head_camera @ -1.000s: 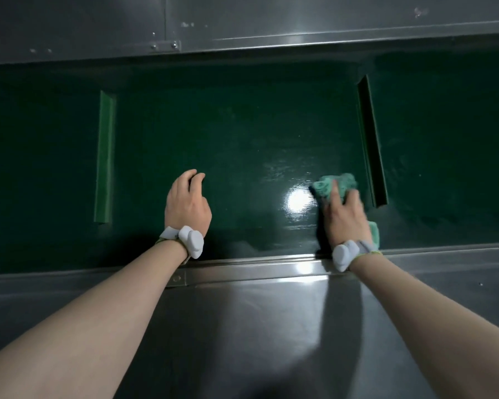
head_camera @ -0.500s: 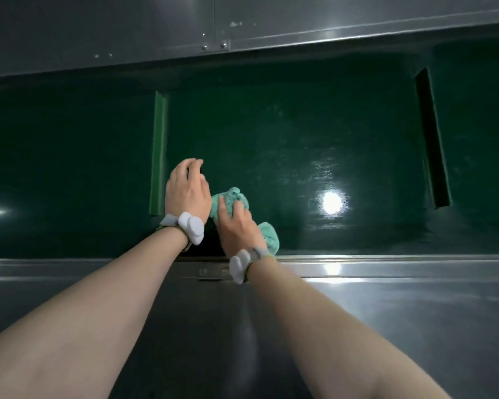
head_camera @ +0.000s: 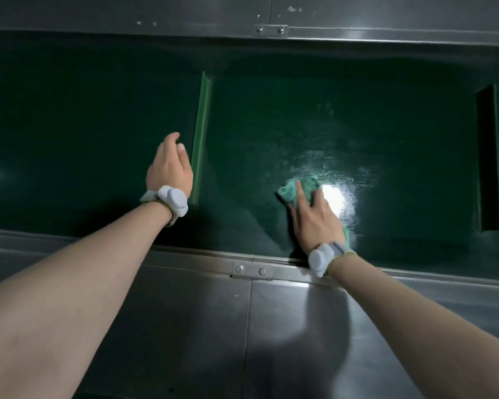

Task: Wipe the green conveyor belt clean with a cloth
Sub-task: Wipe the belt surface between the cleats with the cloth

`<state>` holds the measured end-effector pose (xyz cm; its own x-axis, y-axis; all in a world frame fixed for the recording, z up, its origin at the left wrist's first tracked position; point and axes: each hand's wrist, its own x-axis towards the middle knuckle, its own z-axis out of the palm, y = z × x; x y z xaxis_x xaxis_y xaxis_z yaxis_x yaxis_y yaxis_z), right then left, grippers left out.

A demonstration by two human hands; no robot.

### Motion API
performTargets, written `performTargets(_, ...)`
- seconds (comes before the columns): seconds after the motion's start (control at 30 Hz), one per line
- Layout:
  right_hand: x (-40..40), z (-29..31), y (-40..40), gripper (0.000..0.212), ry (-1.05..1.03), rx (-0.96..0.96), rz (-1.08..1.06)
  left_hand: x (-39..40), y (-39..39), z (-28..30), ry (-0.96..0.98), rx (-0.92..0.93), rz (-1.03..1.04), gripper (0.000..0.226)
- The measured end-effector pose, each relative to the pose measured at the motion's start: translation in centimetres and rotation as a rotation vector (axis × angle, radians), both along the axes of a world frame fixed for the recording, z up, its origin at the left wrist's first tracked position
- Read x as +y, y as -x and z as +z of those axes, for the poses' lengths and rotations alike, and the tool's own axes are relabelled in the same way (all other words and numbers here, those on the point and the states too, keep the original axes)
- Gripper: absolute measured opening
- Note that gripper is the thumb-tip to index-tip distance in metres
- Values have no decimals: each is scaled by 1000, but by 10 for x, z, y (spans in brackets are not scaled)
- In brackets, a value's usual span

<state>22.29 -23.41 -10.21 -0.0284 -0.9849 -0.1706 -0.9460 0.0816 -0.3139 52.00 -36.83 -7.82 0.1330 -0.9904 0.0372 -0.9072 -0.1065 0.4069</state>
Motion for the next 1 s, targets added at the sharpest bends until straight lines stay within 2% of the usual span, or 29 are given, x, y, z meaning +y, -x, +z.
performTargets(0.2,-14,-4,-81,55,43,-98,544,-26,-8,-14,1,-13,-96,43)
performTargets(0.3,-25,-10,-90,54,85,-90,911,-39,-10,-14,-17,-27,-153,41)
performTargets(0.37,-39,-11,-90,56,103,-54,1042,-46,-7,-14,-9,-28,-159,38)
performTargets(0.43,-64,-7,-88,63,97,12,951,-48,1,-12,19,-18,-130,38)
performTargets(0.6,-189,-1,-98,63,47,105,365,-64,12,-14,89,0,-190,43)
performTargets(0.7,-235,-3,-105,60,-26,98,197,-75,20,-18,77,0,-217,44)
performTargets(0.77,-228,-2,-119,59,-57,67,126,-81,21,-20,46,29,-179,43)
performTargets(0.9,-137,1,-138,60,-26,-15,309,-88,14,-21,-5,73,-111,42)
performTargets(1.0,-56,7,-129,60,-57,-89,603,-84,14,-22,-4,66,-108,41)
